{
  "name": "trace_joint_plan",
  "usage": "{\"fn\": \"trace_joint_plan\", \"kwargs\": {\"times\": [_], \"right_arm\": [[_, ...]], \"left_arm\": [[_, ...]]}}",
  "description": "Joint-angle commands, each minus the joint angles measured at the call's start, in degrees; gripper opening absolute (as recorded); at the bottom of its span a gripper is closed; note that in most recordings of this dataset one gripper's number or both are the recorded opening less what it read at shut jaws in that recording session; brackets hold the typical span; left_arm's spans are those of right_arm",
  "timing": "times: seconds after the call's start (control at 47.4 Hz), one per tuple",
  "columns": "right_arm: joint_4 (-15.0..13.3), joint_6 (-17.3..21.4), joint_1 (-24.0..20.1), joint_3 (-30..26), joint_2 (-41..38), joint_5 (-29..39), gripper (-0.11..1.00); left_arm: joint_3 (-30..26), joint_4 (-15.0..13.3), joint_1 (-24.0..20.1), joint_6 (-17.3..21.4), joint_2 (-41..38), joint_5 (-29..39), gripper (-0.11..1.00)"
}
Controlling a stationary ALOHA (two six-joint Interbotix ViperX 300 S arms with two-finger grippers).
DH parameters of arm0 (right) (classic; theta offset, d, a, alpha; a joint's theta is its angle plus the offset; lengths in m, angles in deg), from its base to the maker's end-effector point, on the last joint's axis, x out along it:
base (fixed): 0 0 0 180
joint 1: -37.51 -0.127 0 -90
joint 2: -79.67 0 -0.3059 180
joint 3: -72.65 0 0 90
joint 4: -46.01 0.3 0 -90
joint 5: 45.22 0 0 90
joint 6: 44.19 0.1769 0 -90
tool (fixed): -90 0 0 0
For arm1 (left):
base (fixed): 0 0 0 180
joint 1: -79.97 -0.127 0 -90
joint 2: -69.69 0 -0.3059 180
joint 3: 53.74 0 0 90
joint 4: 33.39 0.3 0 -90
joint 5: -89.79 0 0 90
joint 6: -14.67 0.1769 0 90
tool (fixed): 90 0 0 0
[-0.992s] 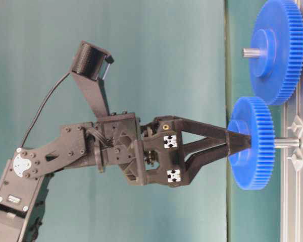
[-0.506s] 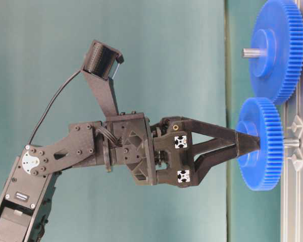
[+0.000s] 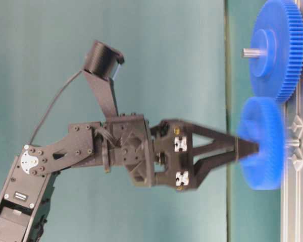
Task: Find the location of the shaft and insert the small gear.
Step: 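Align the gear bore with the shaft, meshing teeth with the large gear, then push the gear down onto the shaft and open the left gripper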
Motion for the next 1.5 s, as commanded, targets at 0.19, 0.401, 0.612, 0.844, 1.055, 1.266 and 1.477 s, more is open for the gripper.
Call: {"fn": "trace_joint_plan", "kwargs": {"times": [0.19,0.401,0.612,0.844,1.055,1.266,1.477], "right_arm": [[0.00,0.53,0.18,-0.62,-0.35,-0.35,0.04],[0.00,0.53,0.26,-0.62,-0.35,-0.35,0.04],[0.00,0.53,0.35,-0.62,-0.44,-0.35,0.04],[0.00,0.53,0.35,-0.62,-0.35,-0.35,0.04],[0.00,0.53,0.35,-0.62,-0.35,-0.35,0.04],[0.00,0.53,0.35,-0.62,-0.35,-0.35,0.04],[0.00,0.53,0.35,-0.62,-0.35,-0.18,0.04]], "left_arm": [[-2.55,0.18,0.44,0.26,4.13,0.62,0.81],[-2.46,0.18,0.53,0.35,4.48,0.62,0.81],[-2.55,0.18,0.44,0.35,4.48,0.62,0.81],[-2.99,0.18,0.62,0.18,4.92,0.70,0.81],[-2.81,0.18,1.14,0.18,6.68,0.62,0.81],[-2.46,0.09,1.58,-0.35,8.79,0.62,0.81],[-1.49,0.09,2.11,-0.88,11.51,0.26,0.81]]}}
